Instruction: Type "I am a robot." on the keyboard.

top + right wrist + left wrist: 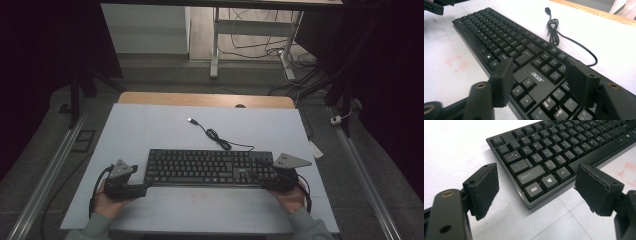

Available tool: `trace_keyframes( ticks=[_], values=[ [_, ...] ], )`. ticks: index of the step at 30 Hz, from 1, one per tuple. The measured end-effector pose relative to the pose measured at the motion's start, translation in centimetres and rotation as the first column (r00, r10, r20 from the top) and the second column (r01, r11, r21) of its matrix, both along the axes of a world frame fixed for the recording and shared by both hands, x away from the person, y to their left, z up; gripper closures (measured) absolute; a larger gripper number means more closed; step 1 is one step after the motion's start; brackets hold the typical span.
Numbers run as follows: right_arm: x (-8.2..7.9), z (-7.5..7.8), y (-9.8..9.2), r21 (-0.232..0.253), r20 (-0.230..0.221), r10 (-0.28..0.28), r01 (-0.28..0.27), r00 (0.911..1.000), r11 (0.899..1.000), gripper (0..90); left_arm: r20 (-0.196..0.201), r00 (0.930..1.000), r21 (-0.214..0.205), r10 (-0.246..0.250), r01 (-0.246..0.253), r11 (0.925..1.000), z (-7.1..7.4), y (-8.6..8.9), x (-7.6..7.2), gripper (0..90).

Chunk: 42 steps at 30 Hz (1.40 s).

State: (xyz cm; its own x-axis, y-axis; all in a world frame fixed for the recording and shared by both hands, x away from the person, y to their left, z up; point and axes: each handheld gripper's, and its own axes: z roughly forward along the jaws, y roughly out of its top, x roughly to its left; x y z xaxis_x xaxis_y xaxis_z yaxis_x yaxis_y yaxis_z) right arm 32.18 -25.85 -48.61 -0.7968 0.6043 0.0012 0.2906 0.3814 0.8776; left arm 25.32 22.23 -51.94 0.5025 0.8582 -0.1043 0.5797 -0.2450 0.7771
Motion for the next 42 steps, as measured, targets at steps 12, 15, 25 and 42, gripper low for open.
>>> trace_keyframes(
  ticks=[12, 15, 25, 42],
  values=[
    [0.5, -0.1, 2.1, -0.024, 0.0, 0.045, -0.045, 0.999, 0.999, 72.8, -0.001, 1.0, 0.0, 0.004, -0.004, 1.0, -0.1, 0.1, 0.0, 19.2],
    [0.8, -0.2, 3.0, -0.031, 0.0, 0.055, -0.054, 0.9985, 0.998, 82.7, -0.002, 1.0, 0.0, 0.004, -0.004, 1.0, -0.1, 0.0, 0.0, 19.3],
    [1.3, -0.2, 5.2, -0.025, -0.015, 0.089, -0.09, 0.9959, 0.996, 90.0, -0.007, 1.0, 0.001, 0.005, -0.005, 1.0, -0.2, 0.0, 0.0, 19.7],
    [2.0, -0.7, 9.4, -0.059, -0.029, 0.159, -0.16, 0.9869, 0.985, 90.0, 0.01, 0.9995, 0.012, 0.031, -0.031, 0.9995, -0.2, -0.4, 0.2, 26.7]
  ],
)
